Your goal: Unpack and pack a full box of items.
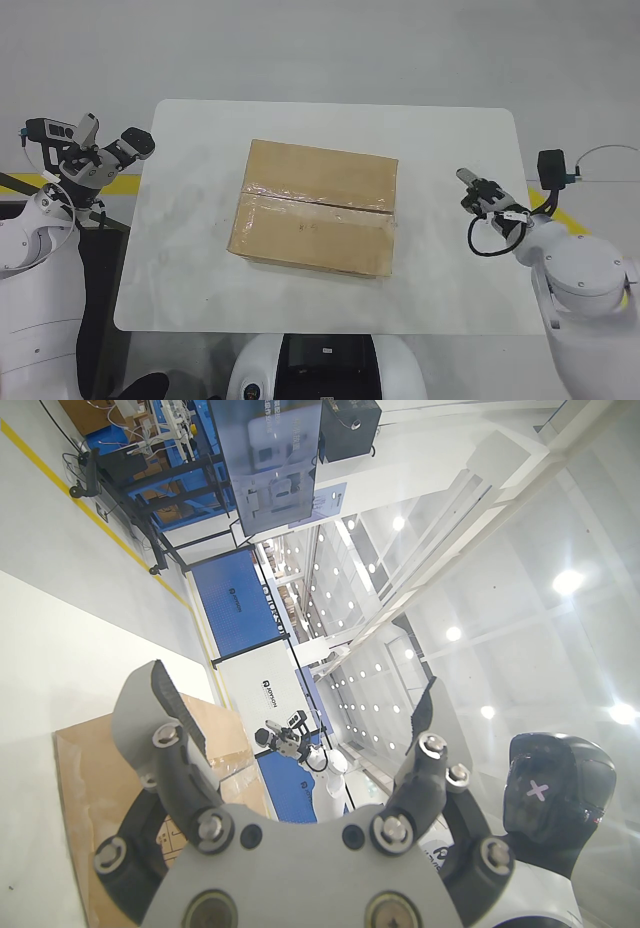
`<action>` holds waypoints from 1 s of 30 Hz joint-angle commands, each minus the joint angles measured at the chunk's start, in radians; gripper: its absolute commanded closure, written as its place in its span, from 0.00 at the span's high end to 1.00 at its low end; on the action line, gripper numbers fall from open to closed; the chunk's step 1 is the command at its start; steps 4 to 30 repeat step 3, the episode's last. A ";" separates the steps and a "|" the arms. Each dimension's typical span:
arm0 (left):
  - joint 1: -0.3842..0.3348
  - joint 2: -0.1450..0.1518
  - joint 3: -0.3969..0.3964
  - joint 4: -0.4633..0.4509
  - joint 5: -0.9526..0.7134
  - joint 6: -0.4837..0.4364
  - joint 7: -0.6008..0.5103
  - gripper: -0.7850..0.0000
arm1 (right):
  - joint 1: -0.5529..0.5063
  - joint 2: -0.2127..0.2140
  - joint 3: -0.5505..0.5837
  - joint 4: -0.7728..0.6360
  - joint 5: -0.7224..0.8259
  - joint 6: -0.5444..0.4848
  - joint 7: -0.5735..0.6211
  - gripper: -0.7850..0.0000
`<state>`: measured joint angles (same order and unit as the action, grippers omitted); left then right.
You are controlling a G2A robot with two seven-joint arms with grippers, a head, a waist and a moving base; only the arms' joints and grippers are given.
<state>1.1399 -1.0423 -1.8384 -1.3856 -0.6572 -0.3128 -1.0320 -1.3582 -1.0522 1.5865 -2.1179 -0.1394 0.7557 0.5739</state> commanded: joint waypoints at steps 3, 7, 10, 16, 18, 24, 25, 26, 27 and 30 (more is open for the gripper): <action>0.000 0.000 0.000 0.000 0.000 0.000 0.000 1.00 | 0.000 0.000 0.000 0.000 0.000 0.000 0.000 0.76; 0.000 0.000 0.000 0.000 0.000 0.000 0.000 1.00 | 0.000 0.000 0.000 0.000 0.000 0.000 0.000 0.76; 0.000 0.000 0.000 0.000 0.000 0.000 0.000 1.00 | 0.000 0.000 0.000 0.000 0.000 0.000 0.000 0.76; 0.000 0.000 0.000 0.000 0.000 0.000 0.000 1.00 | 0.000 0.000 0.000 0.000 0.000 0.000 0.000 0.76; 0.000 0.000 0.000 0.000 0.000 0.000 0.000 1.00 | 0.000 0.000 0.000 0.000 0.000 0.000 0.000 0.76; 0.000 0.000 0.000 0.000 0.000 0.000 0.000 1.00 | 0.000 0.000 0.000 0.000 0.000 0.000 0.000 0.76; 0.000 0.000 0.000 0.000 0.000 0.000 0.000 1.00 | 0.000 0.000 0.000 0.000 0.000 0.000 0.000 0.76; 0.000 0.000 0.000 0.000 0.000 0.000 0.000 1.00 | 0.000 0.000 0.000 0.000 0.000 0.000 0.000 0.76; 0.000 0.000 0.000 0.000 0.000 0.000 0.000 1.00 | 0.000 0.000 0.000 0.000 0.000 0.000 0.000 0.76; 0.000 0.000 0.000 0.000 0.000 0.000 0.000 1.00 | 0.000 0.000 0.000 0.000 0.000 0.000 0.000 0.76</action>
